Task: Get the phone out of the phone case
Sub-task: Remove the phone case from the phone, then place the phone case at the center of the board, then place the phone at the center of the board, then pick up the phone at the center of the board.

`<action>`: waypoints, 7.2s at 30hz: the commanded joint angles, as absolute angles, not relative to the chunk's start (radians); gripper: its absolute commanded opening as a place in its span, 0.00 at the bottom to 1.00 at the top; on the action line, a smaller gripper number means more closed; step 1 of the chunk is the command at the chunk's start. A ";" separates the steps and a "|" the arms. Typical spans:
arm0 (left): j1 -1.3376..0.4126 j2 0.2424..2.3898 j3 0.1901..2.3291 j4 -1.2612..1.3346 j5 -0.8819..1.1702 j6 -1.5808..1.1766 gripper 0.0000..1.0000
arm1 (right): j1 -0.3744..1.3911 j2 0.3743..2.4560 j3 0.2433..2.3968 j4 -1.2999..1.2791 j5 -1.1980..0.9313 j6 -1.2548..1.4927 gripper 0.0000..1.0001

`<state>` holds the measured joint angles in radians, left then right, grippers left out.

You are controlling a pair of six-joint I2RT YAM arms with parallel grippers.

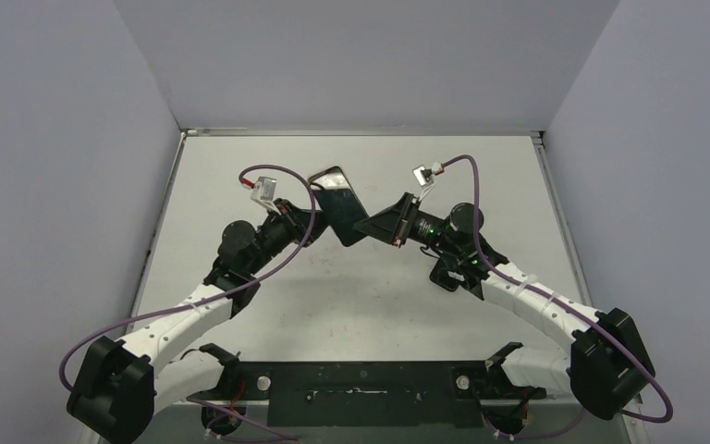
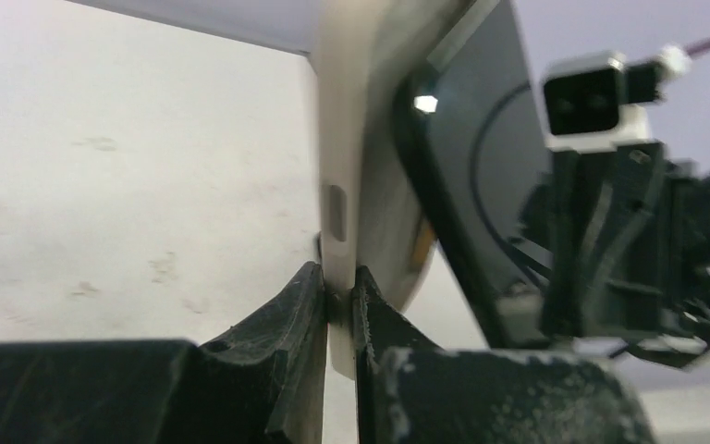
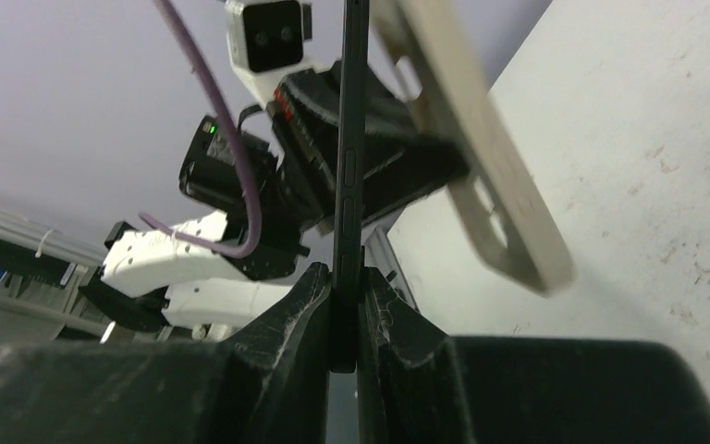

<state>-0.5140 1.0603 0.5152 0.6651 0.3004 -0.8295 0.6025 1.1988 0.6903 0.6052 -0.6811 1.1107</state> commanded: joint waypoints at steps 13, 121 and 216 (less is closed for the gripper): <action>-0.426 1.029 0.611 0.315 0.012 -0.575 0.00 | 0.560 1.114 0.739 0.482 -0.769 1.018 0.00; -0.348 0.337 0.496 -0.161 -0.130 -0.406 0.97 | 0.179 1.490 0.790 -0.011 -0.344 0.399 1.00; -0.372 0.555 0.498 -0.215 -0.018 -0.457 0.95 | 0.200 1.588 0.858 -0.564 -0.025 0.562 0.34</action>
<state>-0.3660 0.5011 0.4534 -0.2081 -0.1238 -0.4313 0.1905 1.6085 0.8963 -0.5598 0.0238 0.6544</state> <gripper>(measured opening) 0.949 0.711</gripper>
